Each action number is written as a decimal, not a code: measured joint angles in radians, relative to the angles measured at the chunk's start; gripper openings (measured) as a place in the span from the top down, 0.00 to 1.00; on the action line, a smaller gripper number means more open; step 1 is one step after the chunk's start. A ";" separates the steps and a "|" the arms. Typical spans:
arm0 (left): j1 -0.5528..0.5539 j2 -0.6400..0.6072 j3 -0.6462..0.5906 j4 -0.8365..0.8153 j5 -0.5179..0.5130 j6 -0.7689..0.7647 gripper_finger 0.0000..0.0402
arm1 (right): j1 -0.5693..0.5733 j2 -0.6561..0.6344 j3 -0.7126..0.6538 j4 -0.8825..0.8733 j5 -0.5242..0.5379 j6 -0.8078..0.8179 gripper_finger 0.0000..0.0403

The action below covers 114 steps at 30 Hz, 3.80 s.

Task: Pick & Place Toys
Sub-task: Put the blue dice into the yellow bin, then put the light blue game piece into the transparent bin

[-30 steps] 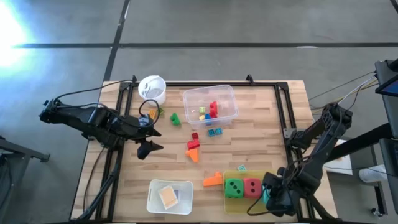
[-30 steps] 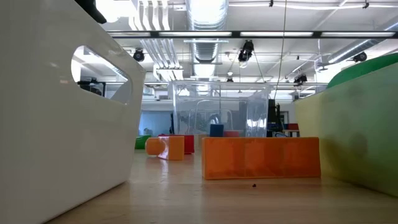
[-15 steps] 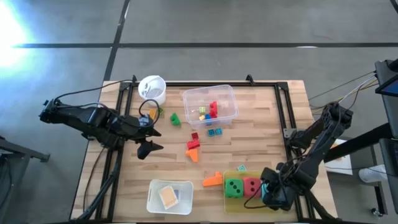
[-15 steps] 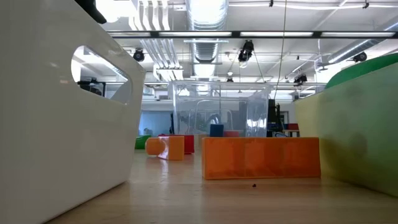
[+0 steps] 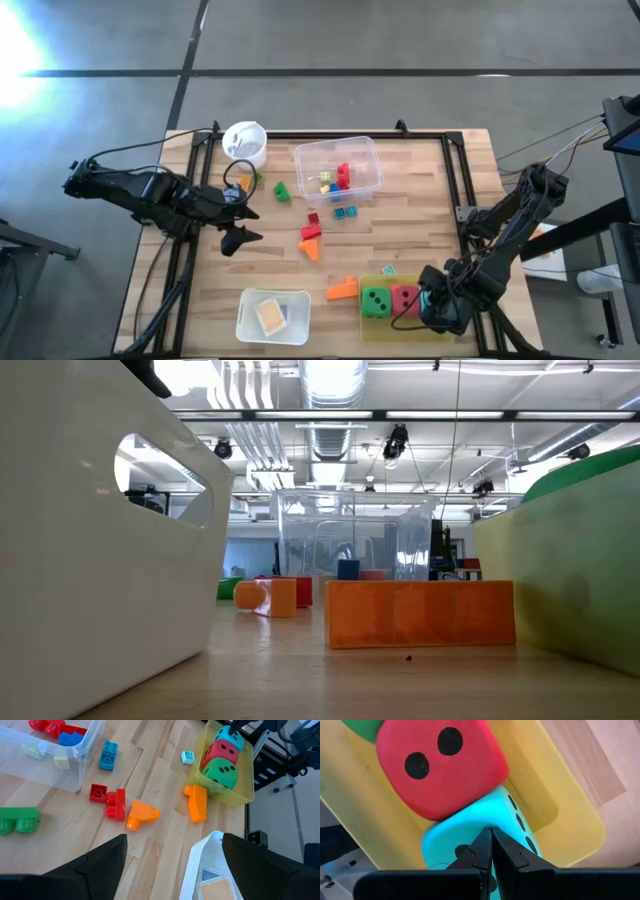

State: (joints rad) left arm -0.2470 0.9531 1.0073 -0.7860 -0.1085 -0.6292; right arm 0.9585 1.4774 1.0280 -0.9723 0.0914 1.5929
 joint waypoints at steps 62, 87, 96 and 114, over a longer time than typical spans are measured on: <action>0.071 0.161 0.000 0.064 -0.070 -0.019 0.18 | -0.264 -0.379 -0.216 0.121 0.282 0.420 0.54; 0.072 0.161 0.000 0.053 -0.014 0.023 0.18 | -0.559 -0.190 -0.202 0.273 -0.084 0.226 0.49; 0.072 0.161 0.000 0.044 -0.010 0.020 0.18 | -0.620 -0.115 -0.194 0.312 -0.145 0.170 0.49; 0.071 0.161 0.000 0.026 -0.006 0.020 0.18 | -0.644 -0.116 -0.194 0.329 -0.127 0.139 0.49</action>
State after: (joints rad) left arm -0.1757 1.1145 1.0069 -0.7605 -0.1146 -0.6090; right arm 0.3143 1.3617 0.8341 -0.6437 -0.0354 1.7319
